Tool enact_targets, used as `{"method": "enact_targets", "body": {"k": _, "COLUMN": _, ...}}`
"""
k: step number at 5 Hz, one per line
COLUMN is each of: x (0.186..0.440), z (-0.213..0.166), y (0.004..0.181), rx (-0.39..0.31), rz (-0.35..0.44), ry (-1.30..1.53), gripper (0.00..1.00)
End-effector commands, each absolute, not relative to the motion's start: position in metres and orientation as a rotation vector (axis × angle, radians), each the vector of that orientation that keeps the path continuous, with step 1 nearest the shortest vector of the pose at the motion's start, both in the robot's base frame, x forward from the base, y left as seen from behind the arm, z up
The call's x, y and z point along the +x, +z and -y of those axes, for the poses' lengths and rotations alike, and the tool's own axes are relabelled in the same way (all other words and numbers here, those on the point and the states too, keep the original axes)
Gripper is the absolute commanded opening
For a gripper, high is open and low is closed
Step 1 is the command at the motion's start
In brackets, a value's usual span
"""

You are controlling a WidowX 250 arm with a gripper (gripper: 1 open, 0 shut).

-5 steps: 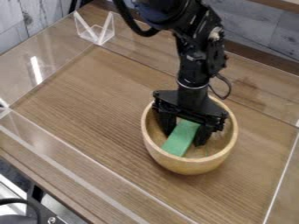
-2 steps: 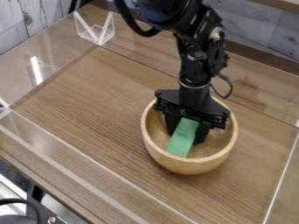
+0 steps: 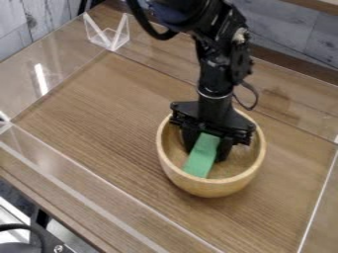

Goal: Move green stick from inside the wooden bowl to the table next to it

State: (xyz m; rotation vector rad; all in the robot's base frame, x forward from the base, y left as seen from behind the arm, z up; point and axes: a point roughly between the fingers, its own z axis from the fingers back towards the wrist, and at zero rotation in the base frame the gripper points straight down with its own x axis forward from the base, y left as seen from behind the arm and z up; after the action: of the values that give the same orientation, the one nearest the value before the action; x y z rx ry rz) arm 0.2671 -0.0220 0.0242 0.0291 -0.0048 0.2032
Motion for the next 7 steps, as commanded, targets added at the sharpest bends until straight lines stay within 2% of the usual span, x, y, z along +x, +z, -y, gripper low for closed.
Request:
{"method": "enact_targets", "body": {"k": 1, "x": 0.27, "z": 0.016, "y": 0.035, "rx": 0.021, "rz": 0.032, "ry": 0.225, "gripper": 0.0}}
{"method": "enact_targets", "body": {"k": 7, "x": 0.266, "z": 0.003, "y": 0.046, "rx": -0.003, "rz": 0.022, "ry": 0.266, "gripper": 0.0}}
